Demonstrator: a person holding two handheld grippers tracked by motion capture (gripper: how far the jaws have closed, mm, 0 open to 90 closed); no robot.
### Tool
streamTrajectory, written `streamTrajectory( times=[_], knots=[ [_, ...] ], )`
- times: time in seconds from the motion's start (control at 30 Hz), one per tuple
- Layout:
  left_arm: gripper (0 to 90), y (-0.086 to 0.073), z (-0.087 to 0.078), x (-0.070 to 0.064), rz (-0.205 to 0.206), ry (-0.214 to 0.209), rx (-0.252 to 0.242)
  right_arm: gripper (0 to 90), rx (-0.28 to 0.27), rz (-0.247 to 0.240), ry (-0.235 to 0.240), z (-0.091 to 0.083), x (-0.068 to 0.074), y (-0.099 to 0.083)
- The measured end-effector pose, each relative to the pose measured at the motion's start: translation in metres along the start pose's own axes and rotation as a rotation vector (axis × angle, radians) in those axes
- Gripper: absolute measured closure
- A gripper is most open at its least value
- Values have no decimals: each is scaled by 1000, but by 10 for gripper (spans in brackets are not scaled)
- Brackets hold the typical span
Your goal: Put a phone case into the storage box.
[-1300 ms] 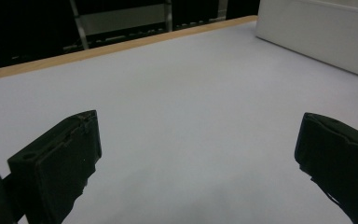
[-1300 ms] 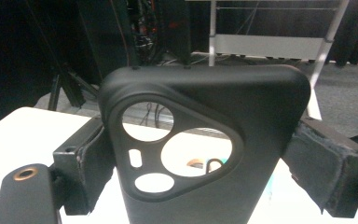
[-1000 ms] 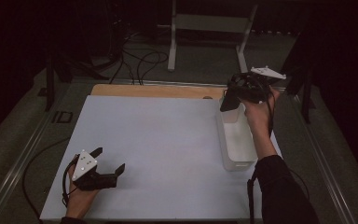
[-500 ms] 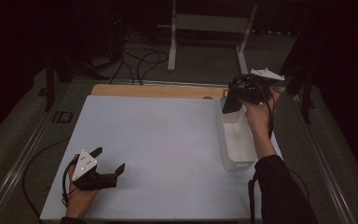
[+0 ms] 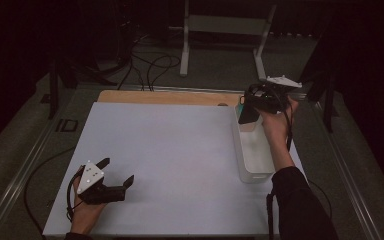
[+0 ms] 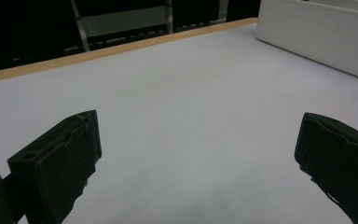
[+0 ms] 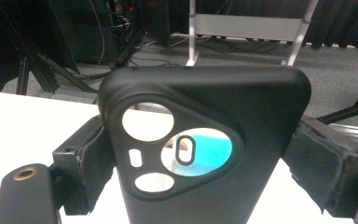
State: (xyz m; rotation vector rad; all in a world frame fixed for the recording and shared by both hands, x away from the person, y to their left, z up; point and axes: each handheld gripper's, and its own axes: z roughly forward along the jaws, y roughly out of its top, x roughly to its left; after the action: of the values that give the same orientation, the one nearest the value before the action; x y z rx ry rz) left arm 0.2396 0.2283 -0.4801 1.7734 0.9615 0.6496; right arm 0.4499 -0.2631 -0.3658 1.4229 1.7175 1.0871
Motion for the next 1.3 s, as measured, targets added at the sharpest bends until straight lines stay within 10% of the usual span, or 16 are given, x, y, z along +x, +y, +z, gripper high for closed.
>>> streamTrajectory(
  times=[1.3],
  knots=[
    [10,0,1,0,-1,4,-2,140,75,36,-22,21,-11,-31]
  ],
)
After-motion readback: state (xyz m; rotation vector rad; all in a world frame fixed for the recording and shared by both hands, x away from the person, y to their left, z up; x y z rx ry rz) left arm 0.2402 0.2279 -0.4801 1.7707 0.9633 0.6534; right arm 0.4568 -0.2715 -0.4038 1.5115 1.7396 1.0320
